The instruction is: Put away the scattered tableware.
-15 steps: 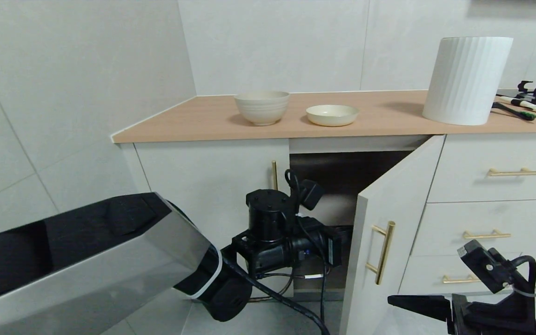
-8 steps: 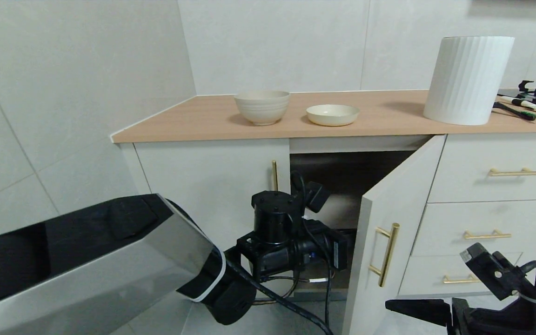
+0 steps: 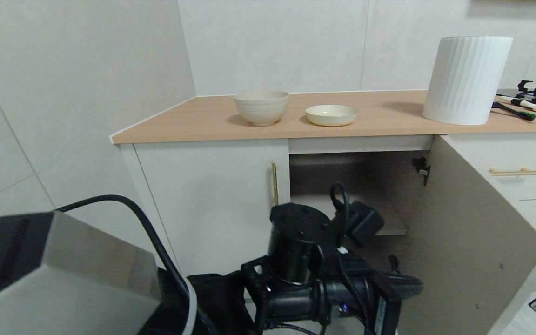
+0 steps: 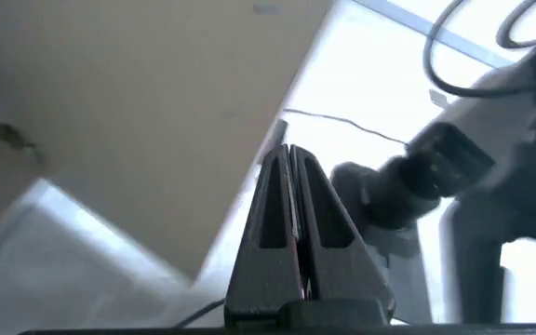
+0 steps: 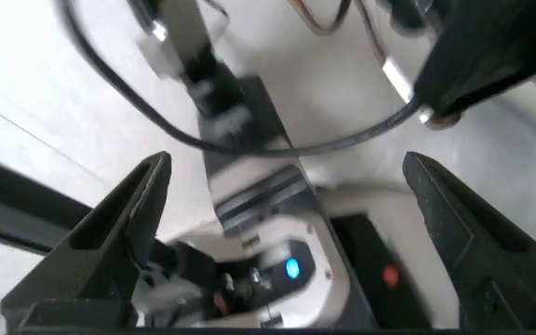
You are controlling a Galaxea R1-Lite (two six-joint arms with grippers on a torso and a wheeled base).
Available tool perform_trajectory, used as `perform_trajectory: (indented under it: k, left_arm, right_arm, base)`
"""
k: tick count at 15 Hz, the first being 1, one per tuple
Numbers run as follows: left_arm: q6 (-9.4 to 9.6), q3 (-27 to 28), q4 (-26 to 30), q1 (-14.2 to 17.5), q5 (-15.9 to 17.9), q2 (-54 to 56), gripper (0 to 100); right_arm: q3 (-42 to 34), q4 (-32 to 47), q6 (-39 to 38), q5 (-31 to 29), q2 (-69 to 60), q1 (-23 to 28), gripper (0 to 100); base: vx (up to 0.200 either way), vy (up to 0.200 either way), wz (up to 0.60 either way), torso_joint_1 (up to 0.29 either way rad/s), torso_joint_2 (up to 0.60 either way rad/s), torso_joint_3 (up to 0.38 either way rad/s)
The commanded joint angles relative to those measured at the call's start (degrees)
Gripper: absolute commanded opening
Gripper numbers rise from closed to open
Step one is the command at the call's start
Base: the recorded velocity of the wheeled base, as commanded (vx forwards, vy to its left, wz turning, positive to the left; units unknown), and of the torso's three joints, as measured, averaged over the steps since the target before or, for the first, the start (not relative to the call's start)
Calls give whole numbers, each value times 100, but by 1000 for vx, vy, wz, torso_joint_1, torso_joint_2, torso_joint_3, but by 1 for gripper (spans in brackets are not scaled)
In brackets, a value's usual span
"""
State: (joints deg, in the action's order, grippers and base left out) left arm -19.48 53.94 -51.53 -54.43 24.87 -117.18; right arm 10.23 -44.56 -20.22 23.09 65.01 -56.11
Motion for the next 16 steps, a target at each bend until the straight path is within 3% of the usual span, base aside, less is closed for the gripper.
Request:
perform_trajectory:
  k: [1, 2, 5, 7, 9, 11, 12, 14, 16]
  left_arm:
    - [-3, -349, 3, 627, -17, 626, 0]
    - [-3, -490, 11, 846, -26, 837, 0]
    - [129, -1272, 293, 2033, -52, 2102, 0]
    - [340, -1554, 1154, 2762, -131, 3052, 0]
    - [348, -1562, 2314, 3351, -457, 3992, 0]
    - [366, -1439, 3527, 3791, -483, 4783, 0]
    - [384, -1404, 3808, 3914, -483, 4976, 0]
    - [384, -1395, 3835, 4063, -483, 5179, 0]
    - [357, -1422, 3852, 4090, -465, 5240, 0]
  right_arm:
    - [129, 26, 1, -103, -50, -31, 100]
    - [208, 44, -8, -235, 117, -22, 100]
    - [1104, 44, 19, -1219, 1295, 426, 100]
    - [1930, 202, 27, -1254, 1892, 1032, 100]
    - [2633, 492, 106, -1307, 2226, 1454, 100]
    - [3389, 852, 379, -1439, 2508, 1841, 100]
    - [3917, 1248, 563, -1685, 2675, 1964, 100]
    - [4716, 2461, 818, -2036, 2666, 2025, 100]
    - [4822, 2997, 748, -2098, 2472, 2034, 100]
  base:
    - [0, 0, 0, 0, 0, 0]
    - [0, 0, 0, 0, 0, 0]
    - [0, 0, 0, 0, 0, 0]
    - [0, 0, 0, 0, 0, 0]
    - [0, 0, 0, 0, 0, 0]
    - [0, 0, 0, 0, 0, 0]
    - [0, 0, 0, 0, 0, 0]
    - [0, 0, 0, 0, 0, 0]
    - [0, 0, 0, 0, 0, 0]
